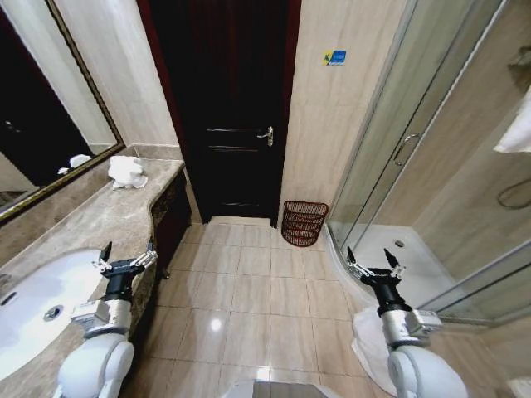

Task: Discard the used towel into the hamper.

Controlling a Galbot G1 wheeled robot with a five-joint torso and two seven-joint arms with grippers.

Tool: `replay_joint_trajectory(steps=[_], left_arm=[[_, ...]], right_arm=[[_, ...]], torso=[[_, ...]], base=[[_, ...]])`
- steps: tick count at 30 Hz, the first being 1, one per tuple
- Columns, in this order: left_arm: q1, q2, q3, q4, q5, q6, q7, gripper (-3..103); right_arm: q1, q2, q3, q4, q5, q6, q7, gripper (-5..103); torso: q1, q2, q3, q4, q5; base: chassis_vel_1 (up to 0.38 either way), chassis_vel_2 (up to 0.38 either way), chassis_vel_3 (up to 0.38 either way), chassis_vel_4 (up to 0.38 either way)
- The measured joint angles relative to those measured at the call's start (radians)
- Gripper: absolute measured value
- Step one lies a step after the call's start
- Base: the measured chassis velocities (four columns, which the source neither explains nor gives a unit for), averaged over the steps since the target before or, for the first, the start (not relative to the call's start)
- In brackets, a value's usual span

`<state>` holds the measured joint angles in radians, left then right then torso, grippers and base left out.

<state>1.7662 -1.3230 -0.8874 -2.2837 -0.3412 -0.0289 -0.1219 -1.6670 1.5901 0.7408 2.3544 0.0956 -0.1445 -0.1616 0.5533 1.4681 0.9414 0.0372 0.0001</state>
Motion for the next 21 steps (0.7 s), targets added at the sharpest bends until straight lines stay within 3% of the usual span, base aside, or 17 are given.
replay_joint_trajectory(steps=[1,2,4,5,12,17,21], left_arm=[[0.016,-0.001,0.009,0.011,-0.003,-0.025,0.023,100],[0.018,-0.003,0.022,0.018,0.007,-0.034,0.039,100],[0.005,-0.012,0.048,0.026,0.027,-0.025,0.055,100],[-0.023,-0.016,0.07,0.033,0.045,-0.012,0.06,100],[-0.071,0.001,0.078,0.06,0.088,-0.042,0.074,100],[-0.105,0.008,0.084,0.069,0.061,-0.063,0.087,100],[-0.135,0.003,0.11,0.06,0.051,-0.037,0.072,100]], right_arm=[[-0.002,0.007,-0.002,-0.004,-0.002,0.004,-0.024,100],[-0.006,0.014,-0.003,-0.009,-0.004,0.015,-0.051,100],[-0.013,0.017,-0.004,-0.017,-0.006,0.03,-0.072,100],[-0.017,0.018,-0.004,-0.03,-0.011,0.048,-0.08,100],[-0.006,0.018,0.0,-0.073,-0.029,0.12,-0.013,100],[-0.012,0.018,-0.009,-0.056,0.009,0.092,-0.002,100],[0.011,0.019,-0.026,-0.042,0.035,0.055,-0.002,100]], torso=[[0.0,0.0,0.0,0.0006,-0.0009],[0.0,0.0,0.0,0.0003,0.0007],[0.0,0.0,0.0,0.0007,-0.0005],[0.0,0.0,0.0,-0.0004,-0.0003],[0.0,0.0,0.0,0.0,0.0],[0.0,0.0,0.0,0.0,-0.0002],[0.0,0.0,0.0,0.0001,-0.0002]], base=[[0.0,0.0,0.0,0.0],[0.0,0.0,0.0,0.0],[0.0,0.0,0.0,0.0],[0.0,0.0,0.0,0.0],[0.0,0.0,0.0,0.0],[0.0,0.0,0.0,0.0],[0.0,0.0,0.0,0.0]])
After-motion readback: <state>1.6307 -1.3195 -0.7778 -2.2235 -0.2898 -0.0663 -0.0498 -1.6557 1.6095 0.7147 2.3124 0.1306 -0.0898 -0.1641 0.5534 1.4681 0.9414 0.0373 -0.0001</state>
